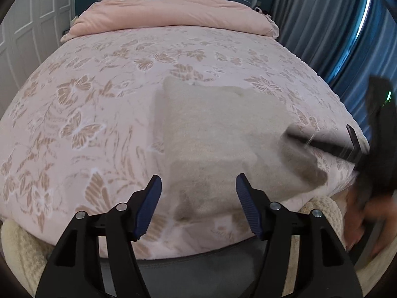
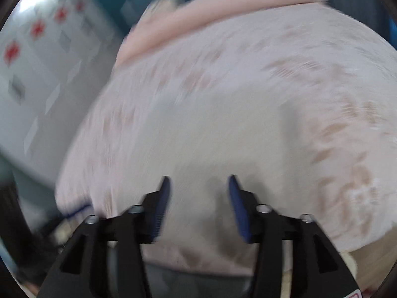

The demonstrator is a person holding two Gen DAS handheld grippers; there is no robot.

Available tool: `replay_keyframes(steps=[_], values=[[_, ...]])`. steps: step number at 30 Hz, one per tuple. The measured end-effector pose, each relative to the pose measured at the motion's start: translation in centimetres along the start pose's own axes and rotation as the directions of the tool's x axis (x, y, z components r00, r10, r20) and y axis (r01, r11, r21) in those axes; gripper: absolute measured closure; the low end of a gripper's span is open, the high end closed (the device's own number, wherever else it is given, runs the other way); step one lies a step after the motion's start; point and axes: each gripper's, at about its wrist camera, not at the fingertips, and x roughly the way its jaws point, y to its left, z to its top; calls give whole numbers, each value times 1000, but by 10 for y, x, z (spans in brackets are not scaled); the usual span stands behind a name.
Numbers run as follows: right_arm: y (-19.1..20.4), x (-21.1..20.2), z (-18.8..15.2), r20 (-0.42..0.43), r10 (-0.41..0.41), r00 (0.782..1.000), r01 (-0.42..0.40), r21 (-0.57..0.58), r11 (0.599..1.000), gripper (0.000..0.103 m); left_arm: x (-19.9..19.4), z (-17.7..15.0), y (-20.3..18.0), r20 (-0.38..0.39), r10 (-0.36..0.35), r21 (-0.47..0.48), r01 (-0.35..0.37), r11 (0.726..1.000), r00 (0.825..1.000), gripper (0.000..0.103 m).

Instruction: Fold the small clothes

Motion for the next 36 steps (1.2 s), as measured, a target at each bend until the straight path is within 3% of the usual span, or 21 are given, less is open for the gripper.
replay_keyframes(steps=[3,6,8,10,11,14,16,17,20,24,26,28,29,32,34,35,36], values=[[-39,6,29,-6,-67,998,67,106,992,46,17,5,-7,-31,-8,-5,8,1000,999,43],[-55,34,40,-66,-80,995,88,129,988,46,36,7,-11,-83,-4,-26,2,1000,997,43],[-53,51,38,-106,-111,988,120,80,990,48,43,6,-14,-93,26,-19,-28,999,995,43],[-45,70,38,-143,-126,982,128,5,992,84,47,5,-19,-91,62,10,-61,998,994,43],[-41,71,40,-142,-130,981,129,-17,992,90,48,6,-20,-94,71,19,-69,997,993,43],[-33,26,53,15,-20,1000,20,17,1000,92,47,7,-21,-98,70,22,-69,997,993,43],[-41,6,55,108,-24,994,22,22,1000,95,49,7,-22,-99,78,29,-75,997,992,42],[-53,18,54,81,-60,995,57,41,998,95,51,7,-23,-99,82,30,-80,996,992,41],[-90,79,37,-152,-97,984,111,89,990,93,60,7,-28,-110,101,47,-97,994,989,37],[-77,26,40,-1,-42,999,42,137,990,87,63,7,-27,-113,119,56,-114,992,986,35],[-57,-11,34,68,-27,997,21,89,996,85,63,7,-24,-114,110,43,-105,994,987,34],[-48,-32,20,74,-9,997,5,64,998,67,64,7,-24,-116,113,41,-109,993,987,33],[-44,-36,6,56,-1,998,-2,59,998,51,63,7,-25,-114,115,42,-111,993,987,33],[-44,-23,-21,-21,-56,998,57,42,997,49,63,6,-26,-109,120,41,-116,992,987,32],[-50,-8,-35,-78,-42,996,48,78,996,56,63,5,-27,-106,123,38,-120,992,987,32],[-53,-1,-40,-88,-15,996,24,103,994,86,63,5,-28,-107,126,41,-122,992,986,32],[-52,1,-41,-82,-6,997,15,104,995,87,63,5,-28,-108,128,43,-124,991,986,32]])
